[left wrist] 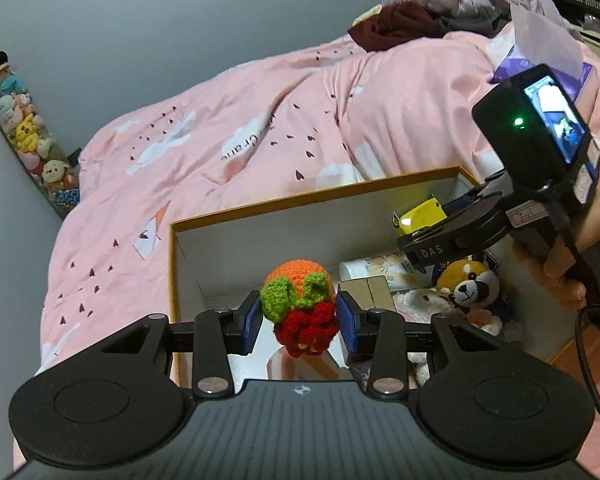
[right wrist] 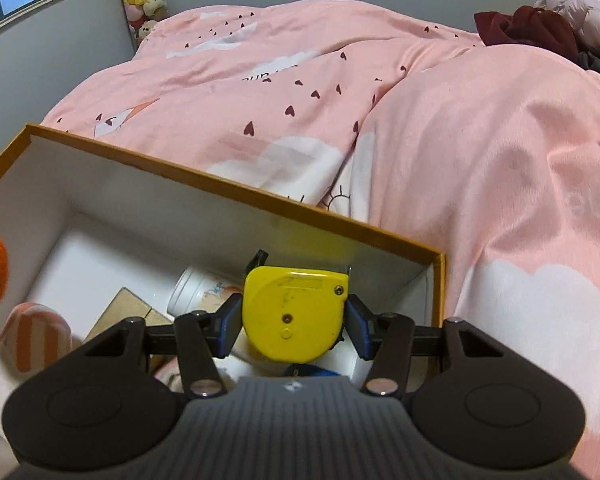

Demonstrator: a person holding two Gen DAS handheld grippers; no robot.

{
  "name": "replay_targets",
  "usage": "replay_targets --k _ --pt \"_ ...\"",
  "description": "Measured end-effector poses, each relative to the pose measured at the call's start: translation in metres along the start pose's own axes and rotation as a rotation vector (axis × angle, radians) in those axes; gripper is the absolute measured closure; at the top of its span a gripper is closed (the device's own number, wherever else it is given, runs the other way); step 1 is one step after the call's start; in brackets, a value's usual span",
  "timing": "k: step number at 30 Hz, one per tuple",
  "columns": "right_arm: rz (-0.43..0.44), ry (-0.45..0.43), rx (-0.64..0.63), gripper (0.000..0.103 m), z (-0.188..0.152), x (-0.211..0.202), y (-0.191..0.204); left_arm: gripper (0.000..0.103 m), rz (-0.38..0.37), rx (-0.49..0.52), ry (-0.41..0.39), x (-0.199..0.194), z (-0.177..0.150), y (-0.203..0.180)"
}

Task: Organize objects
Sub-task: 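Carry the tape measure and strawberry into the shoebox and release both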

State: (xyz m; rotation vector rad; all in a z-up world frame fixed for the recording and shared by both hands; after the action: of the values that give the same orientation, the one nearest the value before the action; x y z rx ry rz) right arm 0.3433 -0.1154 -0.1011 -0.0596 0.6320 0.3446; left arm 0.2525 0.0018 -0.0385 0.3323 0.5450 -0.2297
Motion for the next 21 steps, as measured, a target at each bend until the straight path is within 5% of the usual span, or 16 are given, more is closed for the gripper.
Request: replay_targets --k 5,10,21 --pt "-0.001 -0.009 -0.065 0.046 -0.002 0.001 0.003 0.058 0.001 0.007 0.013 0.014 0.003 0.0" --pt "0.01 -0.033 0.008 0.045 0.003 -0.005 -0.005 0.058 -0.003 -0.003 0.031 0.024 0.004 0.001" --pt "-0.039 -0.228 0.115 0.045 -0.002 -0.06 -0.026 0.058 -0.053 -0.129 0.079 0.067 0.007 0.003"
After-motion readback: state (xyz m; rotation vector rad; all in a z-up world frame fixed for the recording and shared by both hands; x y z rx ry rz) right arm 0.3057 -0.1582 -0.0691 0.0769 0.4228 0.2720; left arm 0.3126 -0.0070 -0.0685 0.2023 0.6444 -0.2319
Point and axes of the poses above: each gripper's, at about its wrist camera, not at the fingertips, and x roughly the way its jaws point, y to its left, z to its top, the point moved 8 cm from there along x, roughly the way its jaws point, and after that the axes turned 15 degrees about -y, right-handed, at the moved point
